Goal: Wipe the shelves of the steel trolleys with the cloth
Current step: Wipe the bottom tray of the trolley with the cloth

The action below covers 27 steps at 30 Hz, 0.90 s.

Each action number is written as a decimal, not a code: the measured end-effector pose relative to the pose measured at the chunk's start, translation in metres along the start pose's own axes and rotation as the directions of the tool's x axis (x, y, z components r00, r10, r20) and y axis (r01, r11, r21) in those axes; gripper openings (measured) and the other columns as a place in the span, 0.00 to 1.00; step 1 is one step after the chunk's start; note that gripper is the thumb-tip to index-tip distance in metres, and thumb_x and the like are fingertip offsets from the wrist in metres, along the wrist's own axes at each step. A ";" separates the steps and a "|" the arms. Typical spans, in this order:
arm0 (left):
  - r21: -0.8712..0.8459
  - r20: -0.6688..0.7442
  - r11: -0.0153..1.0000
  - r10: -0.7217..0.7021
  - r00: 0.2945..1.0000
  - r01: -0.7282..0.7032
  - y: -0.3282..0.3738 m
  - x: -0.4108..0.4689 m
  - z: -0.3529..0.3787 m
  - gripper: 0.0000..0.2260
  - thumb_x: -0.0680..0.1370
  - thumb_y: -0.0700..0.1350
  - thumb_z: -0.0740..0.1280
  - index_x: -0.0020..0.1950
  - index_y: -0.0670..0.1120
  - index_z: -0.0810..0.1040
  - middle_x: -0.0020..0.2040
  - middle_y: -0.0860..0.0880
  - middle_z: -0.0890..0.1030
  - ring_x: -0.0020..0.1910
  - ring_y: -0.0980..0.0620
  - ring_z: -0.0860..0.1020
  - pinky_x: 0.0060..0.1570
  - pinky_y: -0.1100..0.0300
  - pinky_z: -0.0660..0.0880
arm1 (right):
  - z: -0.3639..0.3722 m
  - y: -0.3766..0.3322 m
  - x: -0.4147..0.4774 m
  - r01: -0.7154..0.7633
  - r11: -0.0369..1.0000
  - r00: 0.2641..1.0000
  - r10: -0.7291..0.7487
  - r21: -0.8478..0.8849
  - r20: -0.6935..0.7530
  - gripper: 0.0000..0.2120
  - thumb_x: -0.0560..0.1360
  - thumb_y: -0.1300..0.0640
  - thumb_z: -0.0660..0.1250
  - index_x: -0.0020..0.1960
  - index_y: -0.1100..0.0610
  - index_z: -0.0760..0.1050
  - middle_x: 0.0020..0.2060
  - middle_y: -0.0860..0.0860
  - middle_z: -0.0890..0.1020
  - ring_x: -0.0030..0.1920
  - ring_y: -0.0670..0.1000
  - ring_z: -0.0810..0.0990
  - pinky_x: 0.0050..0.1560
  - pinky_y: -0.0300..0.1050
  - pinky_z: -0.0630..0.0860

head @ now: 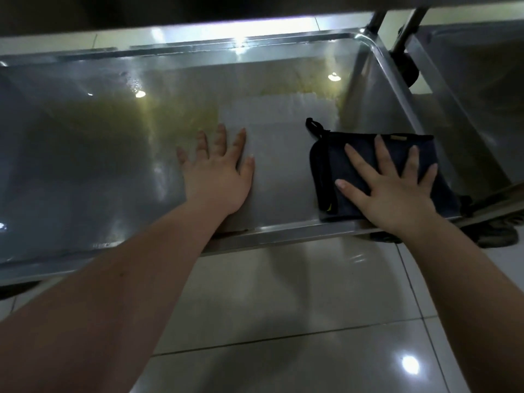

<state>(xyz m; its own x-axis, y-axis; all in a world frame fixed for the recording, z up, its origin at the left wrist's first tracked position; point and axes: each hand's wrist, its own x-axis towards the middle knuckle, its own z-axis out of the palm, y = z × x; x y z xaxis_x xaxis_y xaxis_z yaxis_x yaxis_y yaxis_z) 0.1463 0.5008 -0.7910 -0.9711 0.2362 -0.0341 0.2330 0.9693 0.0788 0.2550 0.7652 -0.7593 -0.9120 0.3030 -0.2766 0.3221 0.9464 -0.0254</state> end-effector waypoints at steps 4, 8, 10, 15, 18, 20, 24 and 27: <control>0.014 -0.012 1.000 -0.002 1.000 0.002 0.001 0.002 0.001 0.31 0.75 0.65 0.36 0.79 0.62 0.46 0.81 0.50 0.49 0.78 0.40 0.47 0.69 0.31 0.42 | 0.000 0.000 0.012 0.018 1.000 0.999 -0.017 0.020 -0.043 0.33 0.65 0.19 0.33 0.68 0.23 0.31 0.78 0.42 0.37 0.75 0.66 0.35 0.69 0.72 0.34; 0.020 -0.019 1.000 0.000 1.000 0.000 -0.001 0.004 0.000 0.27 0.79 0.63 0.40 0.79 0.62 0.45 0.81 0.51 0.48 0.79 0.41 0.46 0.70 0.31 0.40 | -0.014 -0.011 0.072 0.023 1.000 0.996 -0.022 0.009 -0.085 0.34 0.65 0.19 0.35 0.70 0.24 0.35 0.79 0.42 0.40 0.76 0.66 0.36 0.70 0.72 0.35; 0.006 -0.020 1.000 0.006 1.000 -0.005 -0.001 0.003 -0.001 0.26 0.80 0.63 0.41 0.78 0.63 0.45 0.81 0.52 0.47 0.79 0.41 0.45 0.70 0.32 0.39 | -0.025 -0.020 0.108 0.020 1.000 0.997 -0.018 0.014 -0.079 0.35 0.66 0.19 0.37 0.72 0.25 0.37 0.79 0.43 0.41 0.76 0.67 0.37 0.69 0.74 0.36; -0.027 -0.010 1.000 -0.006 1.000 0.006 -0.005 0.003 -0.002 0.25 0.80 0.63 0.43 0.78 0.64 0.45 0.81 0.53 0.46 0.79 0.43 0.44 0.71 0.34 0.39 | -0.040 -0.045 0.150 0.011 0.997 0.998 -0.006 0.076 -0.062 0.37 0.69 0.20 0.42 0.75 0.29 0.42 0.79 0.47 0.43 0.76 0.68 0.37 0.68 0.75 0.35; -0.028 -0.007 1.000 -0.011 1.000 0.011 -0.005 0.000 -0.004 0.26 0.80 0.62 0.42 0.78 0.63 0.45 0.81 0.53 0.46 0.79 0.42 0.44 0.72 0.34 0.40 | -0.037 -0.043 0.124 0.043 0.996 0.999 -0.042 0.080 -0.021 0.36 0.69 0.20 0.42 0.74 0.28 0.40 0.79 0.44 0.42 0.76 0.67 0.37 0.69 0.74 0.36; -0.008 -0.006 1.000 -0.003 1.000 0.003 -0.006 -0.001 -0.003 0.27 0.79 0.62 0.40 0.78 0.63 0.45 0.81 0.52 0.47 0.79 0.42 0.45 0.71 0.34 0.39 | -0.023 -0.039 0.089 0.057 0.997 0.998 -0.055 0.060 -0.024 0.35 0.67 0.19 0.38 0.72 0.26 0.38 0.79 0.43 0.41 0.76 0.66 0.37 0.70 0.73 0.37; 0.003 -0.015 1.000 -0.003 1.000 0.003 -0.005 -0.002 -0.001 0.28 0.77 0.62 0.38 0.78 0.63 0.44 0.81 0.52 0.47 0.79 0.41 0.45 0.70 0.34 0.38 | 0.013 -0.043 -0.007 0.089 0.996 0.992 -0.087 0.018 -0.092 0.34 0.66 0.20 0.31 0.71 0.26 0.32 0.78 0.42 0.39 0.76 0.67 0.37 0.69 0.72 0.35; 0.005 -0.010 1.000 -0.006 1.000 0.006 -0.003 -0.003 -0.003 0.26 0.79 0.61 0.40 0.79 0.63 0.44 0.81 0.52 0.46 0.79 0.41 0.44 0.70 0.34 0.38 | 0.015 -0.046 -0.021 0.102 0.995 0.993 -0.101 0.014 -0.060 0.33 0.66 0.20 0.30 0.69 0.25 0.29 0.78 0.42 0.36 0.75 0.67 0.34 0.68 0.73 0.34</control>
<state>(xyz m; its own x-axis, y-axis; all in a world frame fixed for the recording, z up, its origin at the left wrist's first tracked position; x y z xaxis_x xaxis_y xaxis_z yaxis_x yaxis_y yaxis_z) 0.1487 0.4969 -0.7877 -0.9729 0.2300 -0.0242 0.2277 0.9710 0.0734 0.2632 0.7136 -0.7668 -0.9535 0.2119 -0.2142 0.2308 0.9707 -0.0673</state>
